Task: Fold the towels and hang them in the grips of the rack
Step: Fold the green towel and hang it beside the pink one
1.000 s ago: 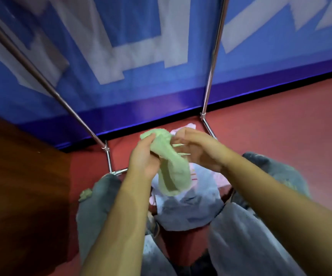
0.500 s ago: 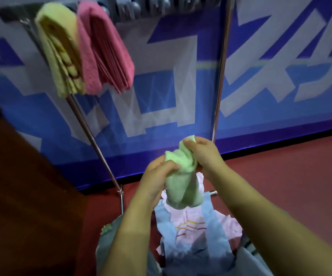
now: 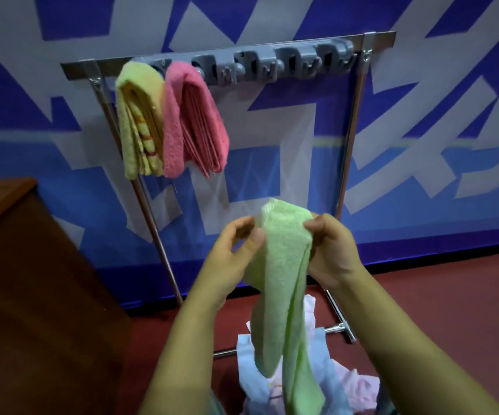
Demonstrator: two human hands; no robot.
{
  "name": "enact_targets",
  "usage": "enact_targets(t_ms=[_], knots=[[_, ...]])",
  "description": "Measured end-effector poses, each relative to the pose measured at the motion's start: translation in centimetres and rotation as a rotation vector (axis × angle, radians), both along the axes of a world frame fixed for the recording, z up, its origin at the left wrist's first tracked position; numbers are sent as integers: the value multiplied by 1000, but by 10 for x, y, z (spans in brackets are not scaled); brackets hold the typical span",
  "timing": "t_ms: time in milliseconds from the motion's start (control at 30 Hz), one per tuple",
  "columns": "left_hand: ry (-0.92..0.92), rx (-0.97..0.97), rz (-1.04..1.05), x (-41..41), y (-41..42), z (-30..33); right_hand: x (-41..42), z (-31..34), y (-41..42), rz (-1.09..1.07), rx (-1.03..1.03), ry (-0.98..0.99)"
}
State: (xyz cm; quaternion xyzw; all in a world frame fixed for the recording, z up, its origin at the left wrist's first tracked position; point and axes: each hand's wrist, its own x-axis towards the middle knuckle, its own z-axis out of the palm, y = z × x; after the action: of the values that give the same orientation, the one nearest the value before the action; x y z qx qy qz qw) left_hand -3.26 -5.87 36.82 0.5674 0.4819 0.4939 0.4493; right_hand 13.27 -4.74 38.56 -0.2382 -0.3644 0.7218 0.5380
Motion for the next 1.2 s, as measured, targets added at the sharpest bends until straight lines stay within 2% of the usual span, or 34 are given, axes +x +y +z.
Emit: enact_targets(t_ms=[67, 200, 267, 367, 433, 567, 667, 733, 833, 933, 1067, 1200], knots=[[-41, -96, -124, 5, 0, 2, 1, 2, 0, 16, 42, -2], [-284, -332, -295, 4, -1, -3, 8, 8, -1, -25, 24, 49], [-298, -384, -352, 4, -5, -4, 12, 15, -5, -47, 27, 60], [-318, -328, -321, 9, -6, 0, 17, 19, -8, -71, 33, 64], [-378, -223, -247, 8, -4, 6, 18, 18, -9, -84, 23, 68], [-454, -11, -146, 8, -2, 23, 21, 7, -5, -115, 23, -89], [-258, 106, -89, 15, -5, 30, 19, 2, -5, -90, 94, -241], [-98, 141, -52, 19, -8, 30, 17, 4, -8, -90, 122, -329], [49, 169, -43, 21, -9, 30, 16, 11, -9, -159, 172, -473], [130, 205, -20, 23, -8, 33, 16, 19, -7, -198, 206, -537], [191, 212, 14, 22, -5, 35, 9, 27, -9, -145, 257, -595], [224, 190, 25, 21, -5, 35, 5, 32, -13, -183, 381, -768]])
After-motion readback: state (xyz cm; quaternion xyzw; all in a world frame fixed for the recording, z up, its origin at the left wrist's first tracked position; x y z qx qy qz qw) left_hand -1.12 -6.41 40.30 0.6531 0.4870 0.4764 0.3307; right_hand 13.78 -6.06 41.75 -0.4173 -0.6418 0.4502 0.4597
